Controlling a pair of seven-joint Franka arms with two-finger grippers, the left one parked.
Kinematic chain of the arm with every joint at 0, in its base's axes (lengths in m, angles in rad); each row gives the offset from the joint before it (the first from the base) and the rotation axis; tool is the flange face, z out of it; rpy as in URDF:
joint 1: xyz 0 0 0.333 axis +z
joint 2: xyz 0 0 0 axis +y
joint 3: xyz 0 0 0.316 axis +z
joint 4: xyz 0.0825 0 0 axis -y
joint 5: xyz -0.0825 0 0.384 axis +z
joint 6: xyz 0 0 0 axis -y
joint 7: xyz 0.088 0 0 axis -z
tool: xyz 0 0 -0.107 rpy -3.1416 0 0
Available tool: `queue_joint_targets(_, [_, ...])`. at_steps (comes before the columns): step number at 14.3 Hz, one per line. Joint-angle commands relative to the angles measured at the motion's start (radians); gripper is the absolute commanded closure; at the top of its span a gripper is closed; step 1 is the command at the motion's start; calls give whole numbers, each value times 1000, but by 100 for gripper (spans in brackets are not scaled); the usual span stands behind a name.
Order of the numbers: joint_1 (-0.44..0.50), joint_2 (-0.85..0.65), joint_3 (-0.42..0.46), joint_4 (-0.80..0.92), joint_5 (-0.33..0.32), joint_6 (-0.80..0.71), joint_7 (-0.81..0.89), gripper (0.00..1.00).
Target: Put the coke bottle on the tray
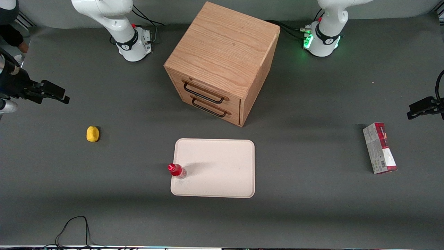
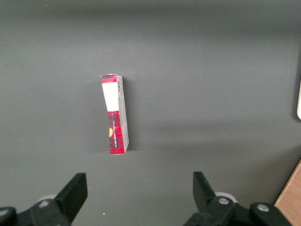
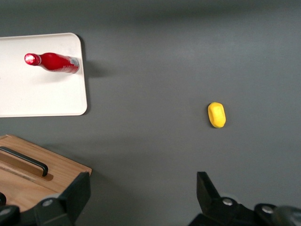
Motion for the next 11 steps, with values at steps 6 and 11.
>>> queue_joint_targets(6, [6, -28, -30, -2, -62, -35, -56, 0])
queue_joint_targets(11, [69, -23, -91, 1, -75, -38, -73, 0])
